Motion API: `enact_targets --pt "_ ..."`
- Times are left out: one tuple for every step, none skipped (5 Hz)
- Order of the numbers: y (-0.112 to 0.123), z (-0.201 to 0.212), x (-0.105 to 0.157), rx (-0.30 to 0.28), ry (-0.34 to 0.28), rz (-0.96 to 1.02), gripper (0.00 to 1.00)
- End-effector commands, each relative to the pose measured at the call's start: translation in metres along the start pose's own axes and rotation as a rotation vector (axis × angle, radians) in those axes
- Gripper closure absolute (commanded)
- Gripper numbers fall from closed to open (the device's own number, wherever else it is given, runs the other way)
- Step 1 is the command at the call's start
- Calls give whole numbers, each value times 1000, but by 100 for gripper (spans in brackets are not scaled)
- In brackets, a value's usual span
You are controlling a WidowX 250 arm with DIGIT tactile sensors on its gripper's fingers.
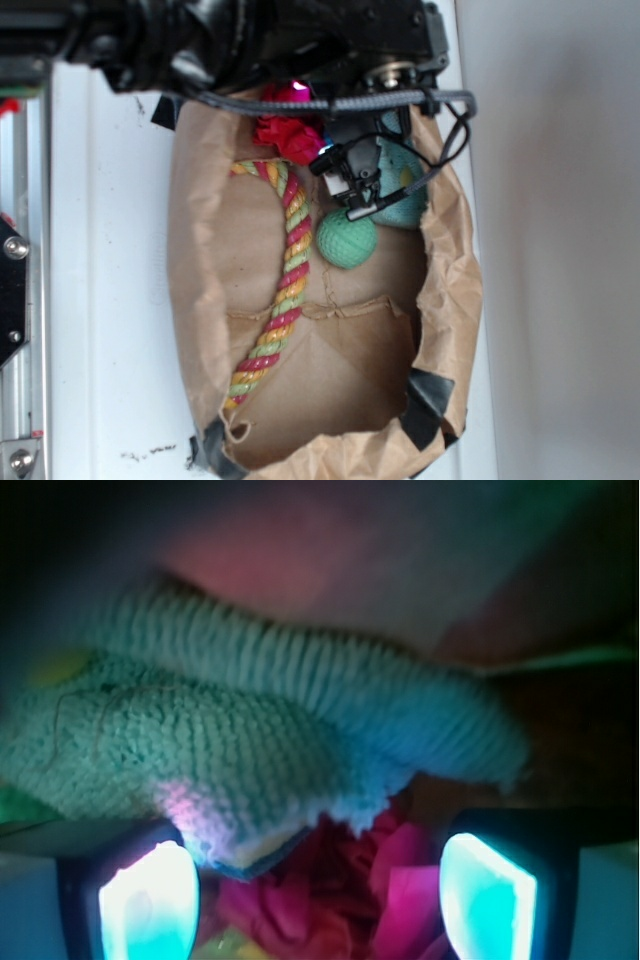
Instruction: Grab the red paper.
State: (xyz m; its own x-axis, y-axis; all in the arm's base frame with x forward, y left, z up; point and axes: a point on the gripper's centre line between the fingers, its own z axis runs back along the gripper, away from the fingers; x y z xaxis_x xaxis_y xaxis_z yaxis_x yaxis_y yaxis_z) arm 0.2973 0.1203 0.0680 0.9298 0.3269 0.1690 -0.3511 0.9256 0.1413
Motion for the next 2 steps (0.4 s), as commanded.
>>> enact_targets --pt "29 5 -2 70 -101 -32 0" --pt "35 3 -14 81 -94 -84 0"
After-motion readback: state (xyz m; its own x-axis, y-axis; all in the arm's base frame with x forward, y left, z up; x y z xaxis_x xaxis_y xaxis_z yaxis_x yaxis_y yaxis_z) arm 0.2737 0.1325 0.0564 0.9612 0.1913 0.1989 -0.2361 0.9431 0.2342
